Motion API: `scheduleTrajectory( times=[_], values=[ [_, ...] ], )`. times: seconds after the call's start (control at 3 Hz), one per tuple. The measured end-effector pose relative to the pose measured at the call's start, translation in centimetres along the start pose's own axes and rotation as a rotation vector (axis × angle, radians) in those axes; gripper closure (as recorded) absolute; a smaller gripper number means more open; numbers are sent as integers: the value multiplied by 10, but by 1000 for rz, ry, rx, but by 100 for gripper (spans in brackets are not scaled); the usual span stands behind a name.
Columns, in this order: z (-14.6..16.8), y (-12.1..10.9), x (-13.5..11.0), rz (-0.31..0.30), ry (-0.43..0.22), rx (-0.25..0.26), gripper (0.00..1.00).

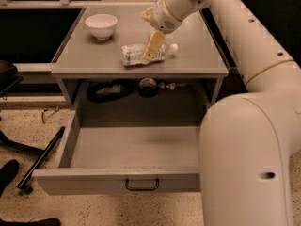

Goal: Place blue plastic bottle into top drawer

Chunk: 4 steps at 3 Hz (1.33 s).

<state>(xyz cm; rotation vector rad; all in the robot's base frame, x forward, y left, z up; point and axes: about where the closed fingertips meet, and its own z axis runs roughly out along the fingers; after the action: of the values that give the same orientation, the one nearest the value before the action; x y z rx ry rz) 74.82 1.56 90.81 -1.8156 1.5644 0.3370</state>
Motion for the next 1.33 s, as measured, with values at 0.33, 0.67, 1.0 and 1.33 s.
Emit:
scheduleTrajectory(
  times=[0.33,0.67,1.0,1.33],
  values=[
    [20,-7,6,9,0,-19,0],
    [26,-15,20,33,30,-11,0],
    [26,-24,35,54,60,11,0],
    [30,-28,46,63,89,18,0]
  ],
)
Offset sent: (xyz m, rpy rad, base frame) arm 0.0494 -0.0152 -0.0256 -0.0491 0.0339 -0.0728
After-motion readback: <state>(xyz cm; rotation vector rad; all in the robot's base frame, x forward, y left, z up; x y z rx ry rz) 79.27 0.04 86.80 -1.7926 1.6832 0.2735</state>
